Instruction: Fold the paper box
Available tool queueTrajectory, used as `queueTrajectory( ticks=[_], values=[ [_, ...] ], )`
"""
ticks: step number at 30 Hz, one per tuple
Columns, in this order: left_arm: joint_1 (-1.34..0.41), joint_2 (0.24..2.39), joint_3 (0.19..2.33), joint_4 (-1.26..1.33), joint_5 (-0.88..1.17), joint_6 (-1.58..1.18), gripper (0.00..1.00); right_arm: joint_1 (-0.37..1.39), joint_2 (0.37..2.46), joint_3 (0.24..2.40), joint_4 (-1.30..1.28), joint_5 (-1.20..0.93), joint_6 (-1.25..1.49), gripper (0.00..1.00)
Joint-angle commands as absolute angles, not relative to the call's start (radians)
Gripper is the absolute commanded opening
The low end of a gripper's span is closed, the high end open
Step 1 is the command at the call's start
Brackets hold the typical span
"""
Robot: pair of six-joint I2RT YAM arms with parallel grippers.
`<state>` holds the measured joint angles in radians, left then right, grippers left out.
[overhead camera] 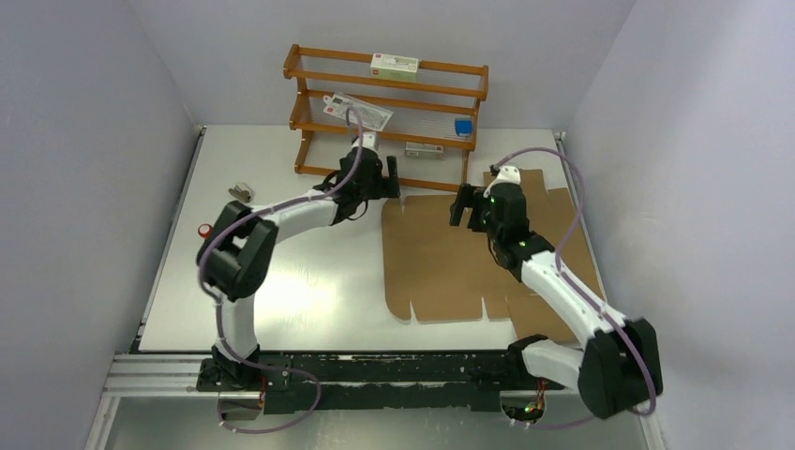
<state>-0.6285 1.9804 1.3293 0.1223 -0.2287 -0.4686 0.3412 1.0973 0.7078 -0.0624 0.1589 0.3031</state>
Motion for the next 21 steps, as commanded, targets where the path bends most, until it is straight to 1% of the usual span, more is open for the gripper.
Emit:
queueTrajectory(
  ticks=[1, 7, 10, 15, 18, 21],
  values=[
    [-0.614, 1.816, 1.259, 0.082, -0.163, -0.510, 0.98, 0.294, 1.240, 0.766, 0.130, 0.070, 0.328, 1.00],
    [-0.520, 1.594, 1.162, -0.040, -0.066, -0.525, 0.98, 0.284, 1.470, 0.829, 0.234, 0.050, 0.366, 1.00],
    [-0.472, 1.490, 1.159, -0.175, -0.078, -0.493, 0.98, 0.283, 1.572, 0.877, 0.256, 0.053, 0.383, 1.00],
    [-0.382, 1.328, 1.184, -0.320, -0.102, -0.381, 0.98, 0.283, 1.716, 0.938, 0.298, 0.030, 0.420, 1.00],
    [-0.361, 1.256, 1.192, -0.347, -0.126, -0.265, 0.98, 0.283, 1.791, 0.994, 0.299, 0.031, 0.420, 1.00],
    [-0.360, 1.201, 1.143, -0.314, -0.136, -0.205, 0.98, 0.284, 1.849, 1.052, 0.292, 0.033, 0.417, 1.00]
  ],
)
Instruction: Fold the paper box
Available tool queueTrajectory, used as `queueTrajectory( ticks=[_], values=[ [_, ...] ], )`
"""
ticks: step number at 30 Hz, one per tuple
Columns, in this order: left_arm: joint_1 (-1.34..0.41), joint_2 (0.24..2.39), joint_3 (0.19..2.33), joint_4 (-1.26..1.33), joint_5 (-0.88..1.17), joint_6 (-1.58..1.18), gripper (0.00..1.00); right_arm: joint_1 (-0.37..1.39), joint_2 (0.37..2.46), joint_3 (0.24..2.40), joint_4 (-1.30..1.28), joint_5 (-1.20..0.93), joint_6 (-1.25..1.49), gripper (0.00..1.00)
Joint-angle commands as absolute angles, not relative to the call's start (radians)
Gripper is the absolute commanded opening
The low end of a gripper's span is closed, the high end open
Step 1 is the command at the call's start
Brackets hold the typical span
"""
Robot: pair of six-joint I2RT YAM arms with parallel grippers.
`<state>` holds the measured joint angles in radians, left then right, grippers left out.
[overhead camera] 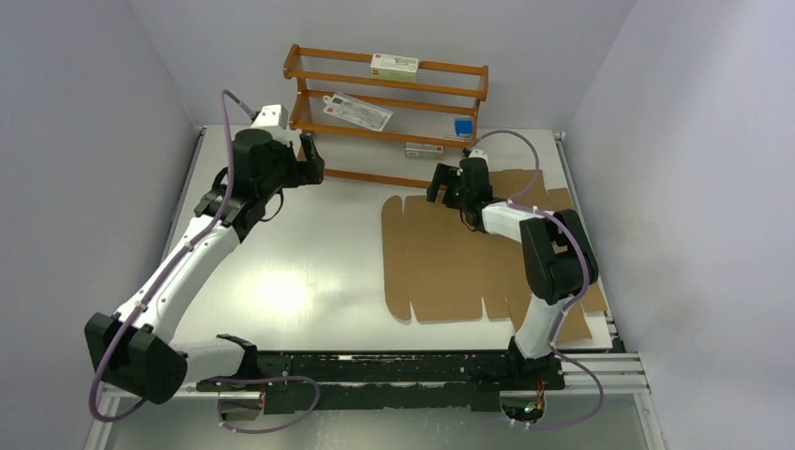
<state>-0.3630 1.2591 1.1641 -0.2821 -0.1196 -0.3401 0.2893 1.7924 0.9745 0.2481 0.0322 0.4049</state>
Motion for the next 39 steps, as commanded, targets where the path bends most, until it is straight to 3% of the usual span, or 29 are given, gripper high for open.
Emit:
queueTrajectory(
  ticks=[1, 39],
  values=[
    [-0.359, 1.186, 1.116, -0.295, -0.145, -0.201, 0.98, 0.283, 1.868, 1.074, 0.280, 0.035, 0.419, 1.00],
    [-0.316, 1.118, 1.059, -0.279, -0.125, -0.166, 0.98, 0.253, 2.282, 1.691, 0.139, 0.007, 0.155, 1.00]
  ],
)
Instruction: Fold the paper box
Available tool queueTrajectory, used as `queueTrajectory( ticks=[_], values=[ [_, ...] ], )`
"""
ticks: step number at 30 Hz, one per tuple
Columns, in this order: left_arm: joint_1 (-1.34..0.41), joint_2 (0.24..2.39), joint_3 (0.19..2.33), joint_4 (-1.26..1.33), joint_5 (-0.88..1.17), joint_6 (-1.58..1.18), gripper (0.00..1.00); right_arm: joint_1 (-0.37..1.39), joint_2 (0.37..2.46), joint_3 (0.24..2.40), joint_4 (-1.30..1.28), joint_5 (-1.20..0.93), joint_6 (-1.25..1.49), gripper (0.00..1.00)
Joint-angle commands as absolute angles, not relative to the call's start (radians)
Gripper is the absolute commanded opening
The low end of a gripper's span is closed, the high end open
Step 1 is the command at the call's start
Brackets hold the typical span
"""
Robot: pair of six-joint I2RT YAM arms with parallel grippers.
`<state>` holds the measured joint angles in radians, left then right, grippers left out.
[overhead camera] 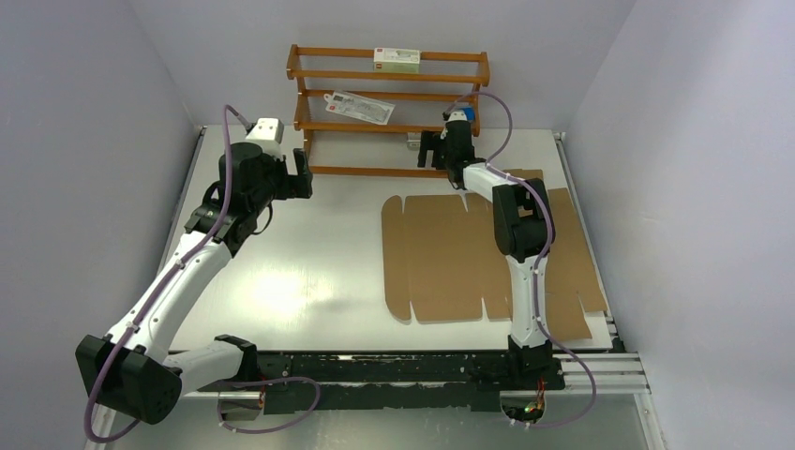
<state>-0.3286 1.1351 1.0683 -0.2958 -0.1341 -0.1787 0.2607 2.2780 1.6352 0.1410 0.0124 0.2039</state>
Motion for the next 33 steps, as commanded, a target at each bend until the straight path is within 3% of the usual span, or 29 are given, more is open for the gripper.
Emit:
queueTrajectory(
  ticks=[1, 8, 20, 27, 33],
  values=[
    [-0.315, 1.118, 1.058, -0.278, -0.122, -0.164, 0.98, 0.253, 2.273, 1.685, 0.130, 0.005, 0.156, 1.00],
    [-0.311, 1.137, 1.055, -0.268, -0.051, -0.182, 0.98, 0.253, 2.059, 1.467, 0.116, -0.115, 0.179, 1.00],
    [-0.334, 1.239, 1.002, -0.249, 0.256, -0.325, 0.98, 0.256, 1.640, 1.014, 0.116, -0.183, 0.258, 1.00],
    [-0.528, 1.361, 0.957, -0.167, 0.221, -0.419, 0.98, 0.266, 1.446, 0.767, 0.218, -0.210, 0.350, 1.00],
    [-0.554, 1.499, 0.920, -0.068, 0.240, -0.524, 0.98, 0.275, 1.339, 0.616, 0.276, -0.219, 0.381, 1.00]
  ],
)
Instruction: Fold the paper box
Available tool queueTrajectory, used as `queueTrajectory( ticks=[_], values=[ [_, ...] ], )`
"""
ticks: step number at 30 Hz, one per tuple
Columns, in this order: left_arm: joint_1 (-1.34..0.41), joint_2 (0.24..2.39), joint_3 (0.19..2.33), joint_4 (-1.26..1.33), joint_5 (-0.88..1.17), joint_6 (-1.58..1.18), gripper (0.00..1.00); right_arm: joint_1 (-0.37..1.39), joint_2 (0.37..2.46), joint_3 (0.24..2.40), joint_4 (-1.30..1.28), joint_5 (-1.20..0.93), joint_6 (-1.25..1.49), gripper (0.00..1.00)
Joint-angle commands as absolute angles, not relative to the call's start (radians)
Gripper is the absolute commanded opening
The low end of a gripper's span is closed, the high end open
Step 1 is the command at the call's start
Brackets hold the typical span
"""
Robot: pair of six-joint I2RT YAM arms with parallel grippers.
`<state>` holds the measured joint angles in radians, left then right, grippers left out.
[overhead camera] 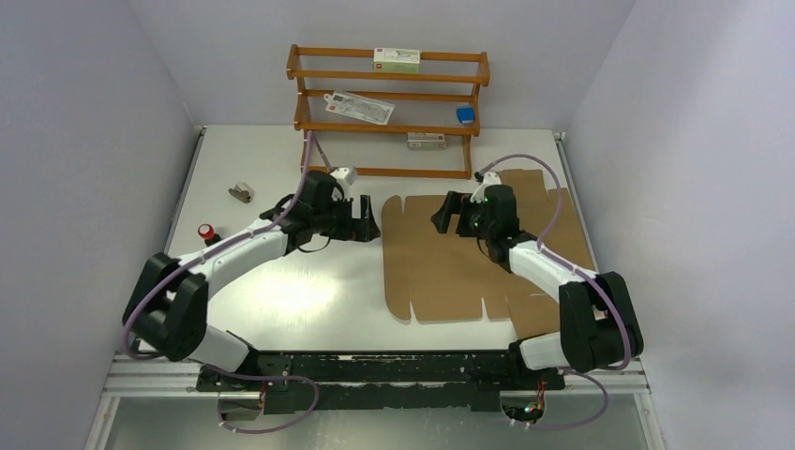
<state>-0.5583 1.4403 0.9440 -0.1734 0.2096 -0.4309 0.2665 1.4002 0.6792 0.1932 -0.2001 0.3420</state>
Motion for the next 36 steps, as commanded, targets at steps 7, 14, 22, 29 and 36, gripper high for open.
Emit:
queueTrajectory(
  ticks=[7, 14, 22, 29, 36],
  values=[
    [-0.554, 1.663, 0.878, 0.127, 0.348, -0.640, 0.88, 0.287, 1.268, 0.534, 0.305, -0.222, 0.389, 1.00],
    [-0.554, 1.809, 0.874, 0.237, 0.413, -0.701, 0.82, 0.291, 1.260, 0.528, 0.310, -0.217, 0.383, 1.00],
    [-0.554, 1.910, 0.867, 0.322, 0.427, -0.759, 0.66, 0.301, 1.270, 0.533, 0.309, -0.233, 0.381, 1.00],
    [-0.553, 1.982, 0.867, 0.390, 0.445, -0.805, 0.47, 0.307, 1.266, 0.538, 0.300, -0.239, 0.375, 1.00],
    [-0.531, 1.976, 0.828, 0.427, 0.440, -0.813, 0.21, 0.311, 1.258, 0.538, 0.290, -0.238, 0.370, 1.00]
  ],
)
